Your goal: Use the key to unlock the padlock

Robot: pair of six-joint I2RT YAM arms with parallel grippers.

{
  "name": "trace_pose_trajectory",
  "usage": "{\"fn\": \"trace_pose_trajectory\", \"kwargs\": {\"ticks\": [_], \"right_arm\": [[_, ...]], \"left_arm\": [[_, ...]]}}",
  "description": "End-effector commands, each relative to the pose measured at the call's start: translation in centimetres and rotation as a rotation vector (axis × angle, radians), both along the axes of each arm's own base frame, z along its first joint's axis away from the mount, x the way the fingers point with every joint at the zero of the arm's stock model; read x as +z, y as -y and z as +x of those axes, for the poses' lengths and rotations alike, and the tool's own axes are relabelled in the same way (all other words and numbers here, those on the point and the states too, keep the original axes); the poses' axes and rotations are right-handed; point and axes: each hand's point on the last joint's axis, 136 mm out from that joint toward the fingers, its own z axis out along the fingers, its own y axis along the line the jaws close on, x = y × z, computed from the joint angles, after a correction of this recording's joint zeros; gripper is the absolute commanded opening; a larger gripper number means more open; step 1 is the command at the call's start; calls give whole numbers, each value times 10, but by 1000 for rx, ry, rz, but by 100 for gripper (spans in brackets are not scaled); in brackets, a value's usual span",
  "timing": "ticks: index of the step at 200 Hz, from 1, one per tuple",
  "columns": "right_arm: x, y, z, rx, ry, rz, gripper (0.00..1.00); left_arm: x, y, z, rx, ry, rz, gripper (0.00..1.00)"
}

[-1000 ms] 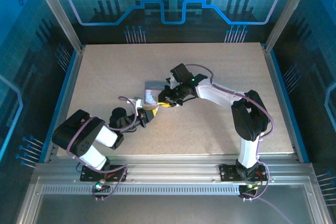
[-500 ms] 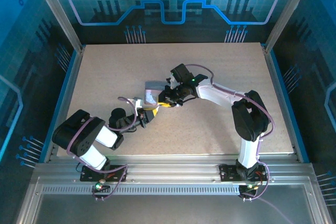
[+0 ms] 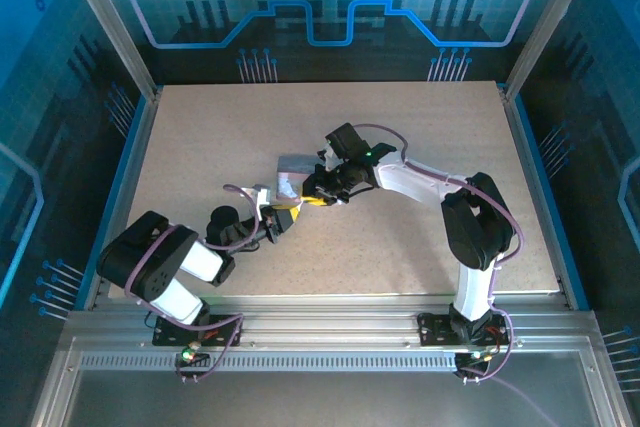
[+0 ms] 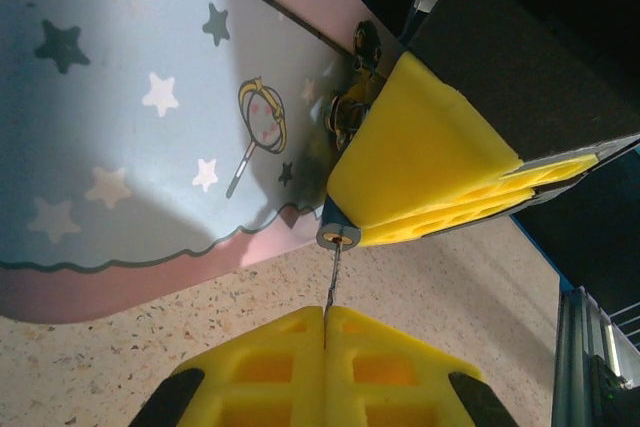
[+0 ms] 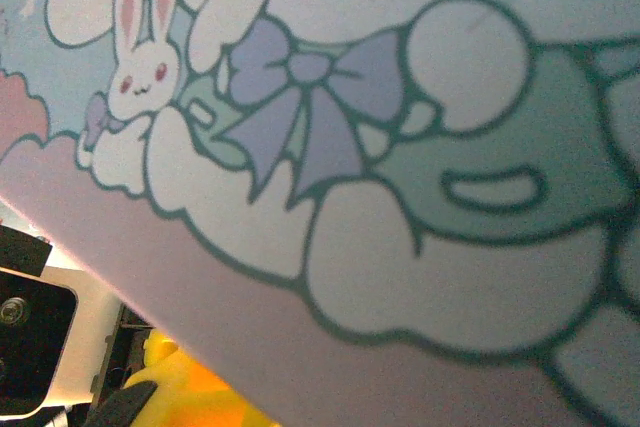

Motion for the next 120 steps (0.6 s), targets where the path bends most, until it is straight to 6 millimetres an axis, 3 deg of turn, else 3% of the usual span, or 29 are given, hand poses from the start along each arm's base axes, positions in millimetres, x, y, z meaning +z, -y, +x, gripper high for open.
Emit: {"fn": "trace_pose_trajectory", "kwargs": {"ticks": [1,120], "right_arm": [[20,1,1,0,31,49,0],[29,-6,1,-7,26,93,0]], "left_arm": [[15,-1,1,0,44,-23,0],[4,0,7,9,3,-4,0]]}}
